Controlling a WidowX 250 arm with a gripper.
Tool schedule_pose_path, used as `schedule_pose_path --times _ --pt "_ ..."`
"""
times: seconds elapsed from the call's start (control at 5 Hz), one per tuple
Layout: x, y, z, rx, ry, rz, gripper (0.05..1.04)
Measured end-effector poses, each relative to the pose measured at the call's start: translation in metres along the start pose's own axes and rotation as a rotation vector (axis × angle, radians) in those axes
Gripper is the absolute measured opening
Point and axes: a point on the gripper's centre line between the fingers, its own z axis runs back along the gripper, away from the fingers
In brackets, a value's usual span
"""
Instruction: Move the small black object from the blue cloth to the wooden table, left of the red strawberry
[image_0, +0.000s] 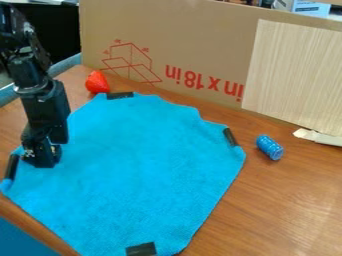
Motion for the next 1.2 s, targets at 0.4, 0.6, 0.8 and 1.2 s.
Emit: schedule_pose_path --times 0.4,0.6,0.8,1.2 --pt "-0.005 0.005 -0.011 0.054 0.025 0.014 0.694" --pt "-0.006 0.004 -0.013 0.051 0.016 0.029 0.535" --pt "-0.004 0.003 -0.012 0.029 0.005 0.028 0.534" --pt "0.014 0.006 0.013 0.028 -0.061 0.09 0.534"
